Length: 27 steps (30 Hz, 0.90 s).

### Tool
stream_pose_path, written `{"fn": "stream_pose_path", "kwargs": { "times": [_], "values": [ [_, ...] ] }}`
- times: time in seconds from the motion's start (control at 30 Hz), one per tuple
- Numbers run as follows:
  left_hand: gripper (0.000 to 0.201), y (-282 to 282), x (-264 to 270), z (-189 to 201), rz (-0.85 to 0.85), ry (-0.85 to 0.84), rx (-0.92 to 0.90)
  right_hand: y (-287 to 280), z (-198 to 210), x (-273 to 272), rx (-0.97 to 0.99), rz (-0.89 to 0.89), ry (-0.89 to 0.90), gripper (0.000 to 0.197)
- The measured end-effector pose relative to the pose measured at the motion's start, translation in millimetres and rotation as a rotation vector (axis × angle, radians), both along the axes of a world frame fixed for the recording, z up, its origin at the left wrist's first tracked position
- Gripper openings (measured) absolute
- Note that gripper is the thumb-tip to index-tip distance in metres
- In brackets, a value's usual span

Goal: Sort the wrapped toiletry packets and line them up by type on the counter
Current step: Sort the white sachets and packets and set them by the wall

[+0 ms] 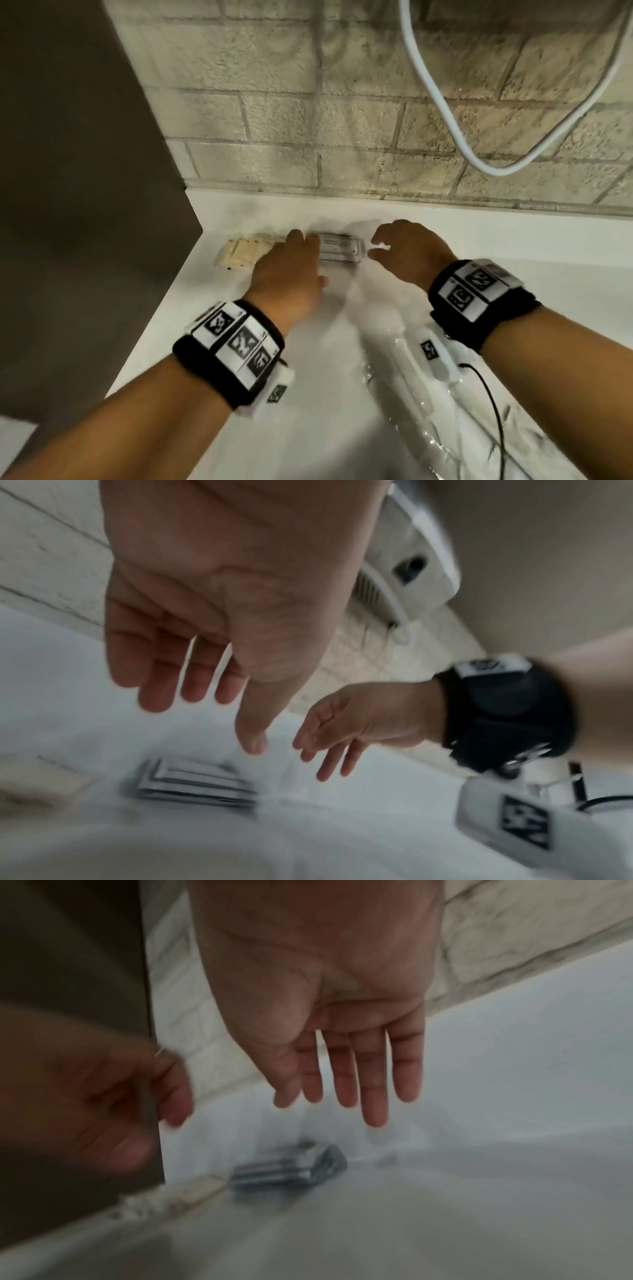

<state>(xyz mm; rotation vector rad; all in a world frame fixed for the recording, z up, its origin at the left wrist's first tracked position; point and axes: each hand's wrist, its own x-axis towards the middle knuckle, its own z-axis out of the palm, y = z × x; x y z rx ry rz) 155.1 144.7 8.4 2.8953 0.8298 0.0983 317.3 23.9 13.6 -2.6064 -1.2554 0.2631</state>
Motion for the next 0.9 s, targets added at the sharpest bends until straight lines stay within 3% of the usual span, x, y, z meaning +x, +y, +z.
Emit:
{"fn": "stream_pose_path", "kwargs": {
  "times": [0.23, 0.37, 0.63, 0.77, 0.9],
  "values": [
    [0.033, -71, -104, -18, 0.044, 0.056, -0.339, -104, 24, -36, -0.062, 0.01, 0.164, 0.022],
    [0.034, -104, -138, -22, 0.049, 0.079, -0.412, -156, 22, -74, -0.034, 0.037, 0.216, 0.017],
    [0.042, -161, -146, -4, -0.007, 0.217, -0.327, -184, 13, -119, -0.207, 0.134, 0.105, 0.01],
    [0.06, -193, -139, -5, -0.047, 0.249, -0.327, -190, 16, -135, -0.271, 0.241, 0.098, 0.022],
    [0.055, -214, -132, -12, 0.009, 0.223, -0.345, -208, 21, -144, -0.319, 0.303, 0.12, 0.016]
  ]
}}
